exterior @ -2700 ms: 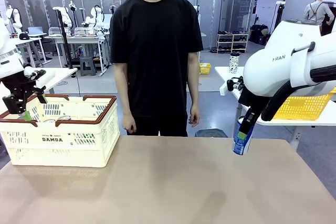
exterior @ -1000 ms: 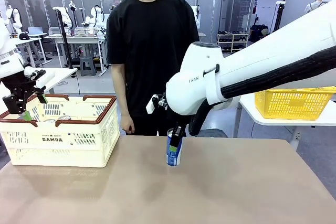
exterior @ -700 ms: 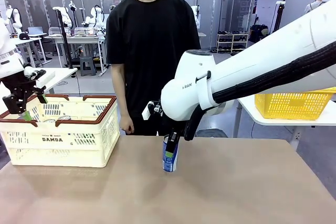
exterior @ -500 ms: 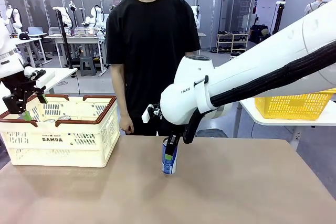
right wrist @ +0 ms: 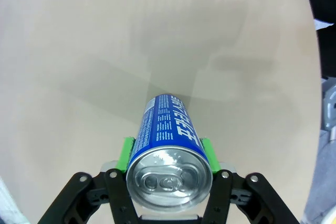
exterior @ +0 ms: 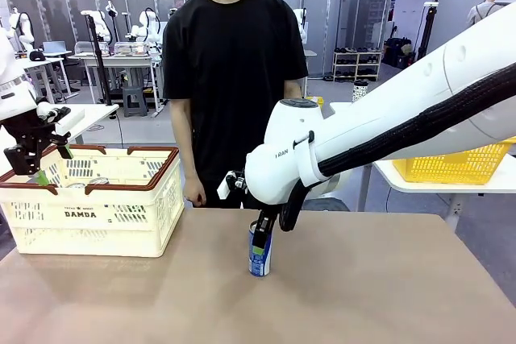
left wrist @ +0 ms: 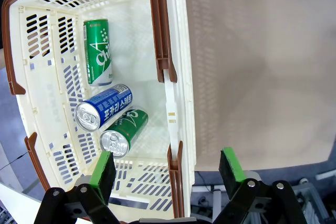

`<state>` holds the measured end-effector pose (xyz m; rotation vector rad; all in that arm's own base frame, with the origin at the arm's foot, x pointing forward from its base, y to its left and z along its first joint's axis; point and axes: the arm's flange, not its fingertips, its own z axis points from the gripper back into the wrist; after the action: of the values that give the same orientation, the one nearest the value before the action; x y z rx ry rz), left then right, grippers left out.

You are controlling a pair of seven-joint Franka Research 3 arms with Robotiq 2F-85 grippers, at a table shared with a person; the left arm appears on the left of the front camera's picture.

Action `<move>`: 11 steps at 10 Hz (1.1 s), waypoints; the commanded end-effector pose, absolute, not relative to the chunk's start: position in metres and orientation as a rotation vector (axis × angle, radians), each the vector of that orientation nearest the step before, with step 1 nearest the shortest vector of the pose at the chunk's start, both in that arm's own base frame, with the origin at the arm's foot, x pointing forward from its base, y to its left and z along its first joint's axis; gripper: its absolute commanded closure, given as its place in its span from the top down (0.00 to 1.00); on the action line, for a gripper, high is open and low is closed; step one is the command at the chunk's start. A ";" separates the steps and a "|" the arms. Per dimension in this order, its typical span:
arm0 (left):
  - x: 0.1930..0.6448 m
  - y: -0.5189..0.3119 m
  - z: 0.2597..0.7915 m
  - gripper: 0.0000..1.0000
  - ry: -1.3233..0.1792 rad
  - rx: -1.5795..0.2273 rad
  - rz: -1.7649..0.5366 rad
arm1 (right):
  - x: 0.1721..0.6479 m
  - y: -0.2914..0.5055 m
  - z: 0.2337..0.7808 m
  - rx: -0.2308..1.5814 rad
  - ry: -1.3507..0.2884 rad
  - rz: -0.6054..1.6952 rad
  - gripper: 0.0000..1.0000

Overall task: Place the drinks into the Shopping basket.
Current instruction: Pick up one drink and place it into the Shopping basket.

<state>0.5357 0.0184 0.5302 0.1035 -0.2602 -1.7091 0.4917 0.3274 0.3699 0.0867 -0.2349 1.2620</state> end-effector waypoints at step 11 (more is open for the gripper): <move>0.536 0.018 0.531 1.00 -0.258 0.110 -1.693 | 0.493 0.322 0.383 0.073 -0.238 1.259 1.00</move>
<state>0.5356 0.0184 0.5302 0.1035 -0.2602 -1.7091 0.4960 0.3251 0.3743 0.0855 -0.2480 1.2473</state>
